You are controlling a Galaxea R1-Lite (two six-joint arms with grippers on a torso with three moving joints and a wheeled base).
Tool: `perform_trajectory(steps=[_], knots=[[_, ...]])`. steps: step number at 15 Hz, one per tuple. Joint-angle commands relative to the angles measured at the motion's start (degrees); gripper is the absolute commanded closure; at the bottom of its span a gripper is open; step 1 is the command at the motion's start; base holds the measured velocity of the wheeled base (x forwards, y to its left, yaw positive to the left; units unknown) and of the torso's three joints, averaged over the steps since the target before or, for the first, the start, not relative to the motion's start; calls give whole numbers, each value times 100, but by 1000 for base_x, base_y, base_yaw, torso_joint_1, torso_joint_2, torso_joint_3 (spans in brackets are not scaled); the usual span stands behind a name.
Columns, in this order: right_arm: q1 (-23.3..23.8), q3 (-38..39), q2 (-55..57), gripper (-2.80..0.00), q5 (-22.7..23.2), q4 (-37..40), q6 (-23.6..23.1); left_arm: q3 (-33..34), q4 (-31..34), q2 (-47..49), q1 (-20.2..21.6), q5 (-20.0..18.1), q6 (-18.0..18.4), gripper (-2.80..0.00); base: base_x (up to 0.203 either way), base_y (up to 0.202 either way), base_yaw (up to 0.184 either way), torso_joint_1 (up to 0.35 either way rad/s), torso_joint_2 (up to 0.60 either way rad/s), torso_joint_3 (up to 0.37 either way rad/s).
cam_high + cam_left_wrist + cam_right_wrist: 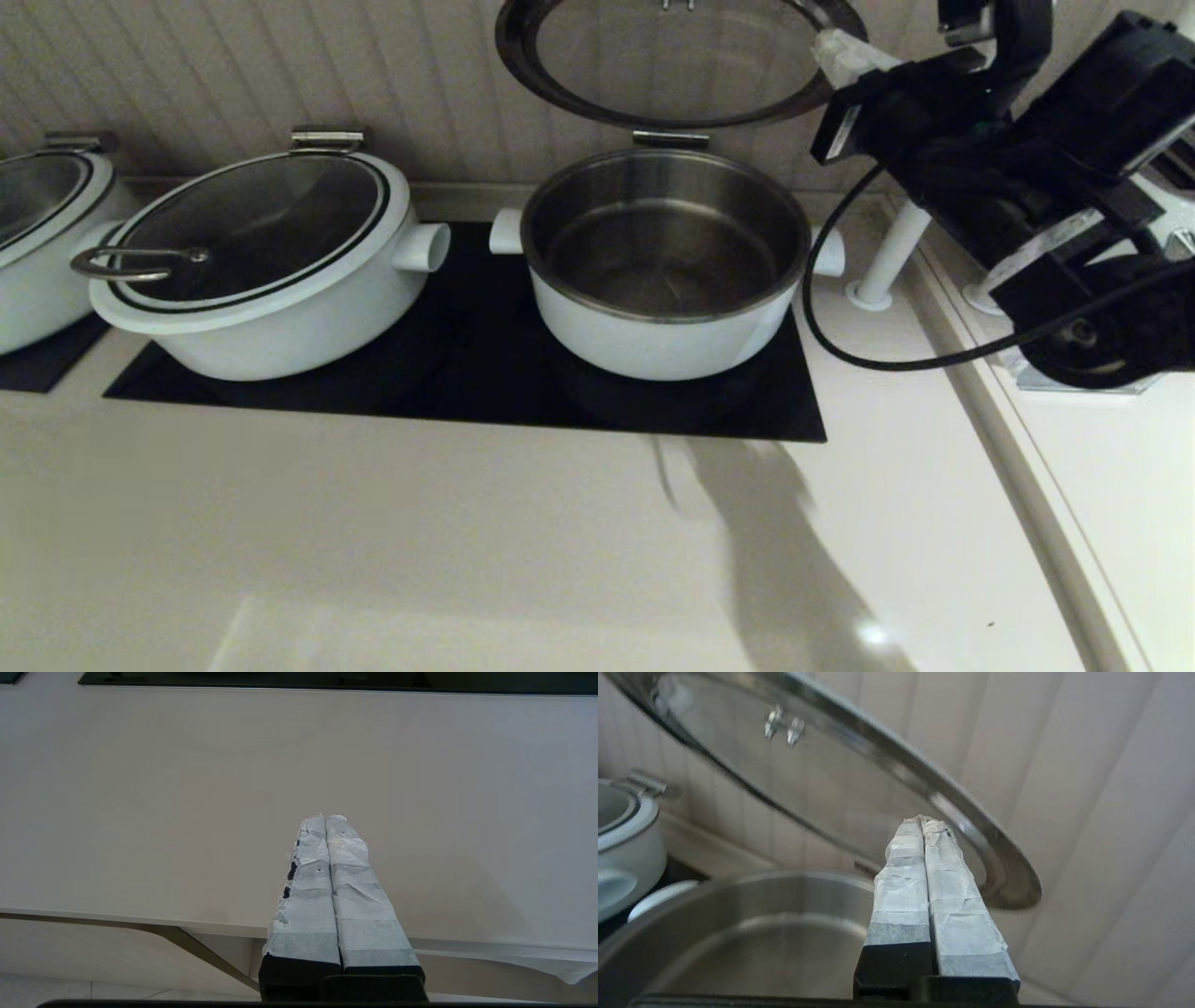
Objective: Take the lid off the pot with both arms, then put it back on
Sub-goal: Close the pot lid
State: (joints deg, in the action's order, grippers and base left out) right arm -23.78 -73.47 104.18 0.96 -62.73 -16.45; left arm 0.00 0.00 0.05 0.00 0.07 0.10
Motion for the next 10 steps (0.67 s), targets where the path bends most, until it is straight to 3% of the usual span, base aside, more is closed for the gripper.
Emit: perform_trajectory(steps=[1,5,10], knots=[[-3,305,-230,0,1,-26,-9,0,0,-5,0,1,-1,0,0,0,0,0,0,0],[-3,850,-693,0,-8,151,-8,0,0,-5,0,1,-1,0,0,0,0,0,0,0],[180,664,-981,0,31,557,8,0,0,-5,0,1,-1,0,0,0,0,0,0,0]])
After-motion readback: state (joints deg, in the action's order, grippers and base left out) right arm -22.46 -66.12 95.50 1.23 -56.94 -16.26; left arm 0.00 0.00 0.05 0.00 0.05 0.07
